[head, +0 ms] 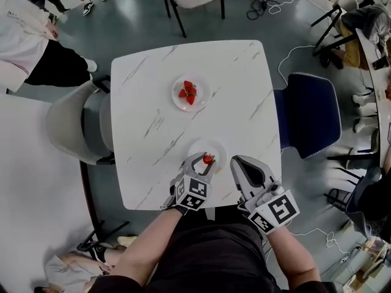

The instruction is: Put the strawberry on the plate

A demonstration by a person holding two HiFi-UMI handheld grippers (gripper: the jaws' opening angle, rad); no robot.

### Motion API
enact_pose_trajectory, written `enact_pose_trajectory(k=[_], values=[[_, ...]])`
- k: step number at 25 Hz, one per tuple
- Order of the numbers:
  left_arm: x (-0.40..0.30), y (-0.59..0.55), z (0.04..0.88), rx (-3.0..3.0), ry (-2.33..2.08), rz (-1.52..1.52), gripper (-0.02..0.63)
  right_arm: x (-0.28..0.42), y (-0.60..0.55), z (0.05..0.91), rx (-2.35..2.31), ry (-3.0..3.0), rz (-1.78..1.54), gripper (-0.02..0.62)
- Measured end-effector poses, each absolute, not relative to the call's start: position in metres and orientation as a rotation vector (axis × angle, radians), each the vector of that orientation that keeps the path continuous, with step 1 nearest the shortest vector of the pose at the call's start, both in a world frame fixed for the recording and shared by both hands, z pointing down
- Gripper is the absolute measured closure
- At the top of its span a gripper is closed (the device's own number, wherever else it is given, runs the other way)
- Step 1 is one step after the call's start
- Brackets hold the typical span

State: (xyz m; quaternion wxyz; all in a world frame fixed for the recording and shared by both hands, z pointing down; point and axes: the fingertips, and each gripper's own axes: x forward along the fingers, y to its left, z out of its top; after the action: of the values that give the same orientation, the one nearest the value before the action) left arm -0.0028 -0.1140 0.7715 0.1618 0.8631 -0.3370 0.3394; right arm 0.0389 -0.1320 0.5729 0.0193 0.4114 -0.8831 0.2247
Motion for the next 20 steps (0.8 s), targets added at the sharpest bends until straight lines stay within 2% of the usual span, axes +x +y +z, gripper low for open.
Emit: enact_pose_trajectory(k=[11, 20], values=[[-0.005, -0.118, 0.81, 2.397, -0.905, 1.111, 0.468, 0.046, -0.155, 0.591, 1.236, -2.724, 0.771, 0.594], [-0.004, -0.119, 0.816, 2.392, -0.882, 1.113, 0.466, 0.048, -0.163, 0.593, 1.203, -2.738, 0.781, 0.594]])
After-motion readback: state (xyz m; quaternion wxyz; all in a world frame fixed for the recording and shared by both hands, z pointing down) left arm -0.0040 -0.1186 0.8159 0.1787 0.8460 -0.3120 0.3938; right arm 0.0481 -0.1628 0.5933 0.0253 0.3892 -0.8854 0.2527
